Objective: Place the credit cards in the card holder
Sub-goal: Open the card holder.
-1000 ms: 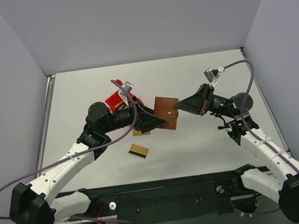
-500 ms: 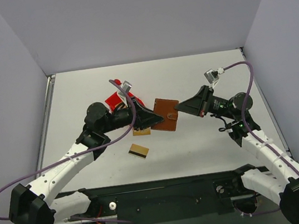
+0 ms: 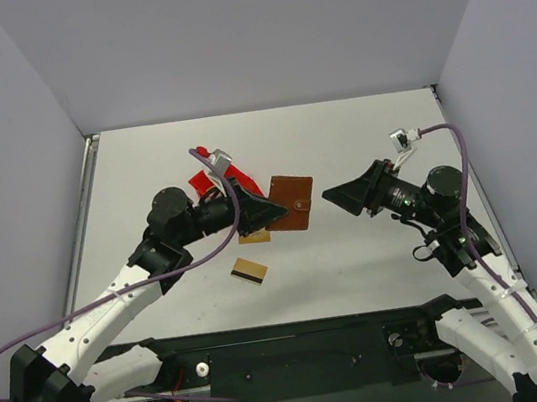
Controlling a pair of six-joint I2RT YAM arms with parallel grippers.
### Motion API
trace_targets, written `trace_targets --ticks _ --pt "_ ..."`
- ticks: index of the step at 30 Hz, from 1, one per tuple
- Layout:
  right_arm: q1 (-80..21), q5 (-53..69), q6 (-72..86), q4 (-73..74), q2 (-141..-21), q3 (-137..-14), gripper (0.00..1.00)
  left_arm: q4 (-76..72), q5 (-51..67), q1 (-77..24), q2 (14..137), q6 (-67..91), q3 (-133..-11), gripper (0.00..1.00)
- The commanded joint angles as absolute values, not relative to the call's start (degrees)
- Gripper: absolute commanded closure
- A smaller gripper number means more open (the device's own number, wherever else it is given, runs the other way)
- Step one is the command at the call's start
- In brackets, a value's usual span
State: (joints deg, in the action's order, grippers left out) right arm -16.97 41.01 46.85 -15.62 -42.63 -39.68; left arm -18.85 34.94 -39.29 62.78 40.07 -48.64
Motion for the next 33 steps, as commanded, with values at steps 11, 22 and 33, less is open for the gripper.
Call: trace_targets --ticks 11,22,33 --pt "-33.7 20.7 33.6 -3.3 -46.8 -47.1 0.38 -1.5 17.2 -47.4 64.3 22.2 -57.6 1.00" --pt "-35.9 17.8 36.3 -5.1 -48.9 -46.4 0.40 2.4 12.1 -50.8 64.9 20.5 -58.2 1.00" --pt "-37.8 17.8 37.6 -3.8 -53.1 -47.6 0.44 4.4 4.4 -54.1 64.5 18.6 -58.9 1.00"
